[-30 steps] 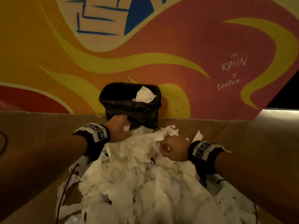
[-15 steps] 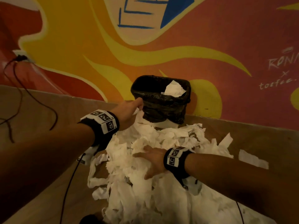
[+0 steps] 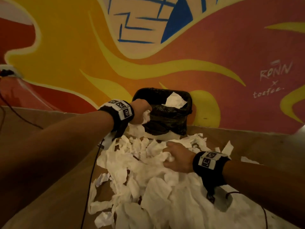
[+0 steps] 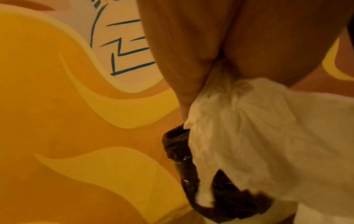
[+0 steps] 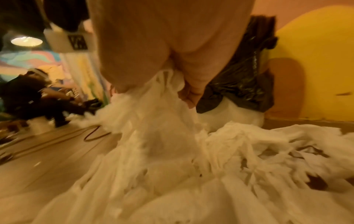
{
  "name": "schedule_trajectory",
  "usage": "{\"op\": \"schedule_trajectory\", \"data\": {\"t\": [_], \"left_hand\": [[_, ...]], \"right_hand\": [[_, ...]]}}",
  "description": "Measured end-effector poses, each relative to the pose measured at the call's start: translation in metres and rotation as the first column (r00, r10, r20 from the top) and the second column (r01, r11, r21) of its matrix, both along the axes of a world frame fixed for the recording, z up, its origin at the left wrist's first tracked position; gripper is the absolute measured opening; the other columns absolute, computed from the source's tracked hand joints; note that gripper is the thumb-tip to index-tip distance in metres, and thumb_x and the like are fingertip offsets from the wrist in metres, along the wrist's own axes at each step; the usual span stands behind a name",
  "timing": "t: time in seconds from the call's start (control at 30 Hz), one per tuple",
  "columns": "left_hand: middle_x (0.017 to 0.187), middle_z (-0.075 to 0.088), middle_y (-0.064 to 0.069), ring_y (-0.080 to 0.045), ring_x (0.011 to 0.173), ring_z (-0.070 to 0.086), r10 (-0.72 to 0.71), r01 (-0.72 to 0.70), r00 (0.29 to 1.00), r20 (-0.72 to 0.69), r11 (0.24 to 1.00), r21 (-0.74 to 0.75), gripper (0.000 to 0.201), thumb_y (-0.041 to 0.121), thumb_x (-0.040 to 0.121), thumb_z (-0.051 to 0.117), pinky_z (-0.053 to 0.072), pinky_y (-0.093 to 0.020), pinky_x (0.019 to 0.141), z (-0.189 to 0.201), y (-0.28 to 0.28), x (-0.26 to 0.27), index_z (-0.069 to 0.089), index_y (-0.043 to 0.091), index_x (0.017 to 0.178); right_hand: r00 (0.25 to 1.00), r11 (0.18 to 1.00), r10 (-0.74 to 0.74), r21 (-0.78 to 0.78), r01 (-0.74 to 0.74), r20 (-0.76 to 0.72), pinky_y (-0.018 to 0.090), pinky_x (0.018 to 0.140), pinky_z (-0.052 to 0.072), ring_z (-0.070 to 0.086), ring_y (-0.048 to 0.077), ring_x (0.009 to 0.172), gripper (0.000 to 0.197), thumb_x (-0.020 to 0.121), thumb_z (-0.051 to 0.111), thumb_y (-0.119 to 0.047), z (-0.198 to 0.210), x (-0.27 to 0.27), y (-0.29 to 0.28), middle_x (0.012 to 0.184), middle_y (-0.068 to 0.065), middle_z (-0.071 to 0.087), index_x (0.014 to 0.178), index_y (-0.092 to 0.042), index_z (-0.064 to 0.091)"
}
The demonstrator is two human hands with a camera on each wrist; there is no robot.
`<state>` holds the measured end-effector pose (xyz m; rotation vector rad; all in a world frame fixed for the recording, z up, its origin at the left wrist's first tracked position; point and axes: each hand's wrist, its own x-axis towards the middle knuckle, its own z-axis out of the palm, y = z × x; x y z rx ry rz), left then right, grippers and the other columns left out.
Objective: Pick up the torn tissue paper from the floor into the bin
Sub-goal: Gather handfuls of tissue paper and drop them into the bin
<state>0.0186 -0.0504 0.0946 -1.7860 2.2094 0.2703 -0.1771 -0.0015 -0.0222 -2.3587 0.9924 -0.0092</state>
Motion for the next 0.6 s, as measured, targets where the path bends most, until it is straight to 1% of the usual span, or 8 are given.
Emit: {"op": "schedule_trajectory", "data": {"t": [0.07, 0.17, 0.23, 0.3, 0.33, 0.43, 0.5, 0.6], "left_hand": [[0.133, 0.046, -0.011, -0.03, 0.11, 0.049, -0.029, 0.032, 0.998, -0.058, 0.998, 0.047, 0.035, -0.005, 0.088, 0.047, 0.043, -0.038, 0.083, -0.008, -0.004, 0.0, 0.054, 0.015, 0.116], [0.128, 0.048, -0.009, -0.029, 0.102, 0.051, -0.044, 0.057, 0.993, -0.113, 0.991, 0.121, 0.037, 0.0, 0.09, 0.045, 0.046, -0.04, 0.082, -0.017, -0.008, 0.005, 0.053, 0.022, 0.119], [0.118, 0.052, -0.009, -0.027, 0.09, 0.054, -0.028, 0.047, 0.985, -0.172, 0.993, 0.106, 0.036, 0.006, 0.094, 0.045, 0.046, -0.038, 0.075, -0.018, -0.013, 0.008, 0.049, 0.026, 0.123], [0.099, 0.054, -0.005, -0.021, 0.073, 0.052, -0.006, 0.025, 0.971, -0.238, 0.997, 0.074, 0.034, 0.008, 0.096, 0.042, 0.043, -0.035, 0.067, -0.019, -0.018, 0.011, 0.049, 0.026, 0.124], [0.095, 0.054, -0.004, -0.019, 0.07, 0.051, -0.007, 0.022, 0.965, -0.261, 0.998, 0.054, 0.032, 0.009, 0.096, 0.041, 0.042, -0.035, 0.066, -0.019, -0.02, 0.011, 0.05, 0.025, 0.123], [0.107, 0.06, -0.005, -0.023, 0.083, 0.055, -0.048, 0.044, 0.957, -0.287, 0.999, -0.018, 0.021, 0.02, 0.098, 0.044, 0.043, -0.035, 0.075, -0.022, -0.022, 0.008, 0.057, 0.022, 0.114], [0.104, 0.06, -0.003, -0.021, 0.086, 0.053, -0.065, 0.06, 0.947, -0.314, 0.998, -0.026, 0.022, 0.031, 0.098, 0.047, 0.041, -0.031, 0.076, -0.025, -0.023, 0.004, 0.062, 0.017, 0.107], [0.088, 0.061, -0.002, -0.021, 0.079, 0.055, -0.091, 0.094, 0.946, -0.311, 0.996, -0.005, 0.035, 0.045, 0.091, 0.057, 0.04, -0.027, 0.062, -0.022, -0.02, -0.004, 0.066, 0.012, 0.094]], "right_hand": [[0.997, 0.997, -0.079, -0.014, 0.079, 0.012, 0.027, 0.072, 0.03, 0.04, 0.02, 0.084, 0.021, 0.083, 0.064, -0.02, 0.009, -0.009, -0.001, 0.093, 0.003, 0.038, 0.073, -0.023, 0.046], [0.979, 0.981, -0.188, -0.04, 0.191, 0.081, 0.036, 0.076, 0.04, 0.046, 0.024, 0.088, 0.022, 0.081, 0.062, -0.008, 0.017, -0.021, 0.006, 0.093, 0.007, 0.045, 0.07, -0.013, 0.044], [0.962, 0.965, -0.259, -0.025, 0.262, 0.085, 0.034, 0.076, 0.041, 0.048, 0.013, 0.082, 0.028, 0.085, 0.056, -0.003, 0.016, -0.029, 0.013, 0.086, 0.001, 0.048, 0.069, -0.018, 0.039], [0.947, 0.948, -0.316, -0.006, 0.317, 0.059, 0.02, 0.074, 0.036, 0.048, 0.005, 0.081, 0.025, 0.087, 0.05, 0.0, 0.016, -0.037, 0.019, 0.088, -0.006, 0.053, 0.08, -0.023, 0.046], [0.939, 0.941, -0.339, 0.012, 0.339, 0.052, 0.021, 0.08, 0.037, 0.051, 0.01, 0.092, 0.027, 0.089, 0.048, -0.001, 0.017, -0.039, 0.021, 0.101, -0.006, 0.057, 0.098, -0.025, 0.053], [0.922, 0.921, -0.387, 0.043, 0.388, -0.025, 0.029, 0.101, 0.033, 0.041, 0.025, 0.126, 0.048, 0.094, 0.044, -0.01, 0.02, -0.042, 0.024, 0.138, 0.005, 0.047, 0.138, -0.029, 0.04], [0.9, 0.903, -0.422, 0.042, 0.428, -0.106, 0.03, 0.105, 0.03, 0.037, 0.026, 0.133, 0.047, 0.096, 0.049, -0.024, 0.019, -0.038, 0.024, 0.145, 0.006, 0.042, 0.141, -0.025, 0.039], [0.906, 0.931, -0.351, 0.018, 0.365, -0.238, 0.033, 0.104, 0.038, 0.047, 0.021, 0.126, 0.054, 0.084, 0.059, -0.055, 0.016, -0.036, 0.02, 0.135, -0.001, 0.055, 0.128, -0.025, 0.055]]}}
